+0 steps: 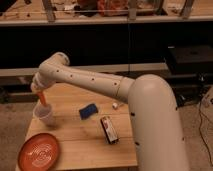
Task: Place the pepper in the ceramic cup
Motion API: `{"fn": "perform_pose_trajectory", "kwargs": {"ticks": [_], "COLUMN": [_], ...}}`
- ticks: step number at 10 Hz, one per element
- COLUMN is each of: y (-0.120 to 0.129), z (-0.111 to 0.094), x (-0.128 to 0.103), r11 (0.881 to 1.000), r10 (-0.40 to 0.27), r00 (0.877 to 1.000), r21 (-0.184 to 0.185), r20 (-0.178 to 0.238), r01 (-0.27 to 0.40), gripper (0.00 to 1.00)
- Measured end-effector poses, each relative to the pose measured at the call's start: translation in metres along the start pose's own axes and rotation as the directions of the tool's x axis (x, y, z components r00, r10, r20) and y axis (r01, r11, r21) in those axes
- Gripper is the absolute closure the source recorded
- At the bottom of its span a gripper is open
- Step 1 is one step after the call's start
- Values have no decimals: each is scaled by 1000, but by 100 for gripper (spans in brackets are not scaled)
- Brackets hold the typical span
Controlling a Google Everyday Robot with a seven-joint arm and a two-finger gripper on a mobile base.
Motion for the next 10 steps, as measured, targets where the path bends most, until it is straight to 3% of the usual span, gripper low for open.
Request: {"fn": "perform_pose_trajectory", "kwargs": {"ticks": [4,5,10], "y": [-10,-9,-13], "z": [15,18,23], "x": [-4,-6,-8], "r11": [998,998,994], "r10": [-20,-19,-53], "r00": [1000,1000,997], "r21": [57,67,94], "r20": [12,19,49], "r01": [20,18,49], "gripper": [25,21,20]}}
